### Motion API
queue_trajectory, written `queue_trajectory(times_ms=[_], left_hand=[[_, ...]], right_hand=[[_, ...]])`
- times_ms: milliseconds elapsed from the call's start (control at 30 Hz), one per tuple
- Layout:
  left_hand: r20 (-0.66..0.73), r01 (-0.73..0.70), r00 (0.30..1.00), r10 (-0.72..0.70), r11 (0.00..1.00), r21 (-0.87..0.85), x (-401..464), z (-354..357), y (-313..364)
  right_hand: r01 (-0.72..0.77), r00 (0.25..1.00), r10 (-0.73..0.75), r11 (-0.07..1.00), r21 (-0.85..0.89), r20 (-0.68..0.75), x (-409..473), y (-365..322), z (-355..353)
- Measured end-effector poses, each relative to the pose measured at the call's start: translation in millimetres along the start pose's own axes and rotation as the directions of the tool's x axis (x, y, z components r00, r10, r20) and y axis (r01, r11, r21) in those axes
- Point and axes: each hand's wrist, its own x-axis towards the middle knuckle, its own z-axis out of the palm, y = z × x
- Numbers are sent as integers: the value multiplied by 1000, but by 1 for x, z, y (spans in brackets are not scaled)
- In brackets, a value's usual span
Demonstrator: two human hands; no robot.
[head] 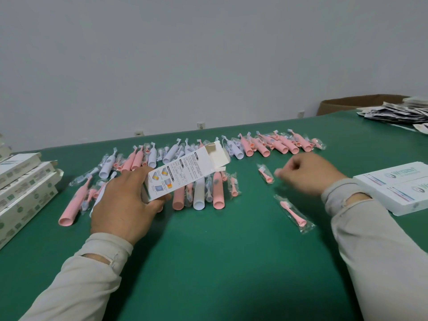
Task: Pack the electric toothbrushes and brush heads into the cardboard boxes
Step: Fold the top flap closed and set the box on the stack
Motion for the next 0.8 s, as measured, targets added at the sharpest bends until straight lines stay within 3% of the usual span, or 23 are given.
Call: queue_trajectory(times_ms=[67, 167, 233, 300, 367, 400, 467, 500, 567, 633, 800], left_hand=[[5, -3, 1000, 3, 1000, -1, 0, 0, 0], [0, 2, 1000, -2, 1000, 6, 1, 0, 0], [-6, 2, 1000, -2, 1000, 14, 1, 0, 0], [-11, -3, 1000, 3, 1000, 17, 0, 0, 1], [-18, -8, 1000, 9, 1000, 21, 0, 0, 1], [-20, -9, 1000, 9, 1000, 23, -1, 0, 1], [-14, -7, 1000, 8, 999, 34, 0, 0, 1], [-9, -6, 1000, 7, 999, 40, 0, 0, 1], [-5, -8, 1000, 8, 999, 49, 0, 0, 1], [-12, -11, 1000, 11, 999, 54, -1, 0, 2], [-12, -26, 1000, 27, 997, 68, -2, 0, 4]], right_hand=[[8, 973, 45, 973, -230, 225, -6, -5, 4], [54, 943, 80, 921, -387, 323, -8, -10, 3], [87, 927, 52, 933, -348, 372, -8, -5, 6], [127, 922, -70, 983, -129, 380, -4, 0, 11], [171, 950, -230, 949, 265, 211, -2, -5, 15], [199, 961, -267, 851, 486, 74, -2, -10, 16], [276, 957, -228, 525, 805, -179, -6, -26, 18], [321, 945, -189, 384, 866, -267, -9, -33, 20], [391, 920, -134, 257, 884, -368, -14, -43, 23], [419, 908, -114, 252, 872, -403, -17, -48, 29], [490, 870, -168, 389, 780, -463, -20, -55, 44]])
